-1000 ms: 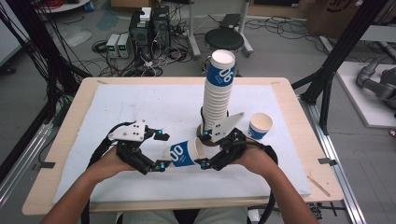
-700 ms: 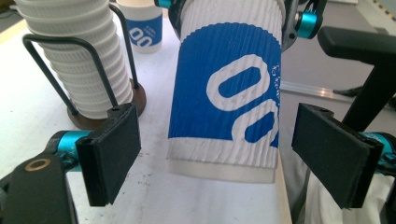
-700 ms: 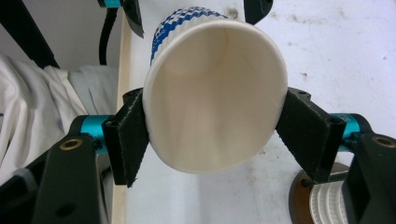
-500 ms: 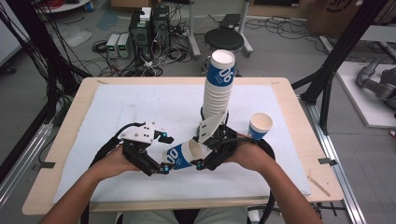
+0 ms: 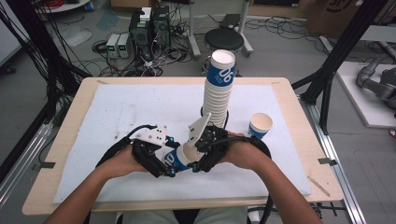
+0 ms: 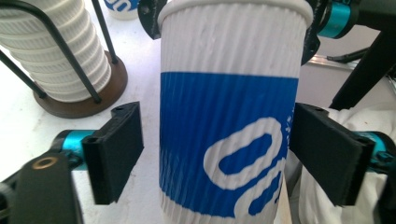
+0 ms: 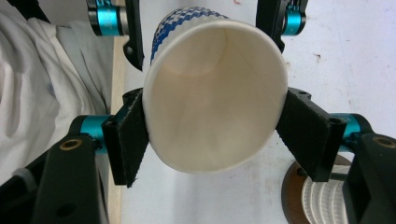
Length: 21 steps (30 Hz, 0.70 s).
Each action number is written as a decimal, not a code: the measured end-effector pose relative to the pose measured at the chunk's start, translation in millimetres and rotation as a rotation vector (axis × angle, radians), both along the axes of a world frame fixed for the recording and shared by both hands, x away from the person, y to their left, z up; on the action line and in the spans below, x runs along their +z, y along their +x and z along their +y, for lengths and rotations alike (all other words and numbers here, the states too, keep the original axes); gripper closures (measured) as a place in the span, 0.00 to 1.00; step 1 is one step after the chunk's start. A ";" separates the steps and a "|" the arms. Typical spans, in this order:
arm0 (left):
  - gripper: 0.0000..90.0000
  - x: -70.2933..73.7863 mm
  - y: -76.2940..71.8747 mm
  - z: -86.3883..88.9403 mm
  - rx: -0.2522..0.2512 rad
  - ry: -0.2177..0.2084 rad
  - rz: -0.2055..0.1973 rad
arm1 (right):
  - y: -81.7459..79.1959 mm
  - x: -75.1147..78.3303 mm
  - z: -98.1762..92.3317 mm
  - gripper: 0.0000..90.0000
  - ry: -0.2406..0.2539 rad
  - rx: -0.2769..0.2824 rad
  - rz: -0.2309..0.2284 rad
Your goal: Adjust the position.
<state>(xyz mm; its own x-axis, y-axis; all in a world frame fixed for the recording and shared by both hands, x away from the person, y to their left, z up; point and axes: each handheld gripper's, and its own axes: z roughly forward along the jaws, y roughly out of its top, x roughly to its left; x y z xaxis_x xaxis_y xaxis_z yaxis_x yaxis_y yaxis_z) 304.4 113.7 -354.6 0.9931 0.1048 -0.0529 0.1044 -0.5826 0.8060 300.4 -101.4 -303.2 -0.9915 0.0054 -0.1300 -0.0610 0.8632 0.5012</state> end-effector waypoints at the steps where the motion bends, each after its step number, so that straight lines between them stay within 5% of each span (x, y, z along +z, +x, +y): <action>1: 0.21 -0.4 0.2 -1.2 -0.003 0.007 0.006 | 0.0 0.0 0.0 0.32 0.000 0.000 0.000; 21: 0.33 -9.6 2.8 -17.8 -0.051 0.115 0.047 | -3.7 -7.9 10.9 0.32 -0.107 0.031 -0.020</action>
